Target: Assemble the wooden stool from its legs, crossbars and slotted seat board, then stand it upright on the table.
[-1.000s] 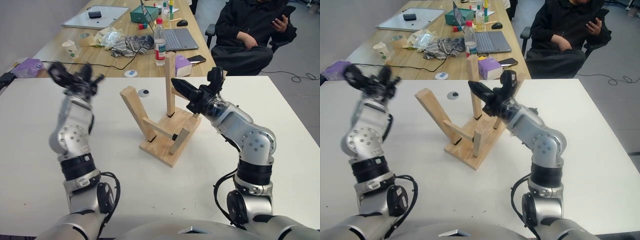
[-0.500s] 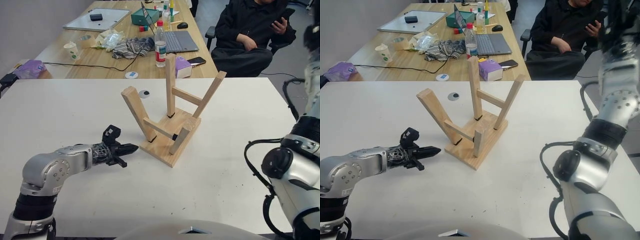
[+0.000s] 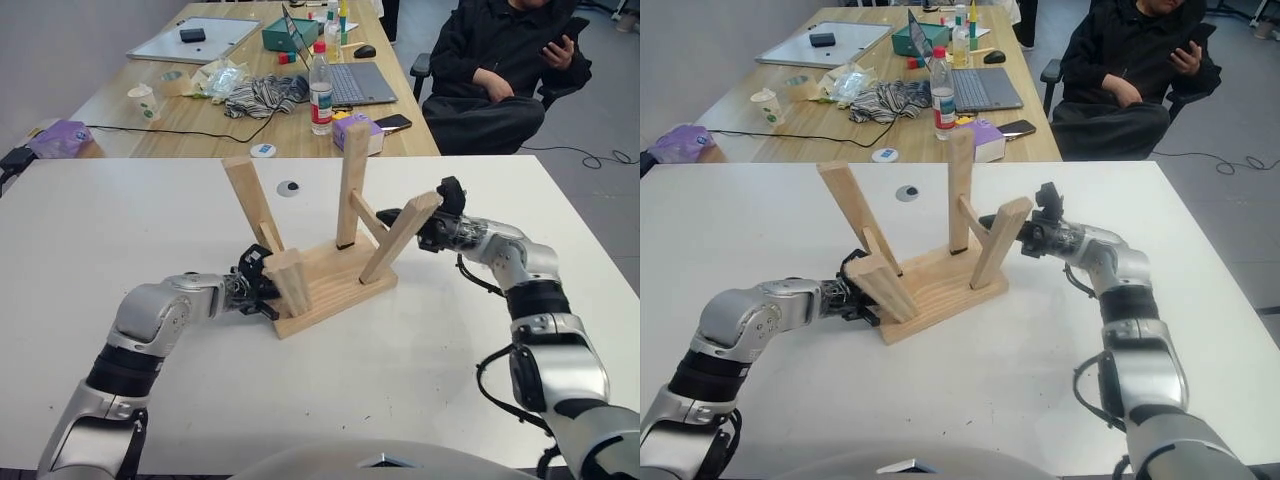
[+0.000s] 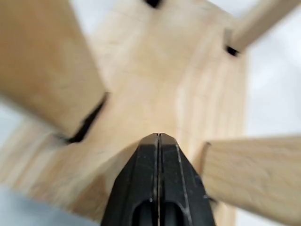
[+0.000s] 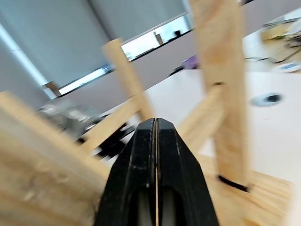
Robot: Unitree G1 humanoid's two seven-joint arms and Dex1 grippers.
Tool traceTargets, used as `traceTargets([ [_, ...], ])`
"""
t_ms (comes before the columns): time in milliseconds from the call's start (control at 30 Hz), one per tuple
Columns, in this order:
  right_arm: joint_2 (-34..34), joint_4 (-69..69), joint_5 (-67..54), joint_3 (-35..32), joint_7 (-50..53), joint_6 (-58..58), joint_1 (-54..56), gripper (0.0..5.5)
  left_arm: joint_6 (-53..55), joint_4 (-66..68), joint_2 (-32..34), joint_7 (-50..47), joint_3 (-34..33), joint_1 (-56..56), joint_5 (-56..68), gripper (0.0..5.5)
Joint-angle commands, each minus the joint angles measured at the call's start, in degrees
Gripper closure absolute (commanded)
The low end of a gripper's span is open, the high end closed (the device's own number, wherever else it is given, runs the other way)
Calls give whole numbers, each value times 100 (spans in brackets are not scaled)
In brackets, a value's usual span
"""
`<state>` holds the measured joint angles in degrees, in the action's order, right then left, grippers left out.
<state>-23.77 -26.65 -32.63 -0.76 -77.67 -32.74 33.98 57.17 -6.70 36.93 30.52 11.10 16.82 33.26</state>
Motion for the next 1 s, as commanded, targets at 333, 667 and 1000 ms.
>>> traceTargets([
  [333, -588, 3746, -146, 251, 1546, -921, -1267, 465, -284, 68, 305, 670, 16, 21, -710, 501],
  [667, -434, 2647, -1162, -1281, 2248, -694, -46, 432, -157, -1395, 412, 720, -772, -952, -493, 443],
  [1000, -2914, 3305, -437, -505, 107, -990, -3540, 241, -1362, -1920, 749, 2177, -1506, -2527, -11, 273],
])
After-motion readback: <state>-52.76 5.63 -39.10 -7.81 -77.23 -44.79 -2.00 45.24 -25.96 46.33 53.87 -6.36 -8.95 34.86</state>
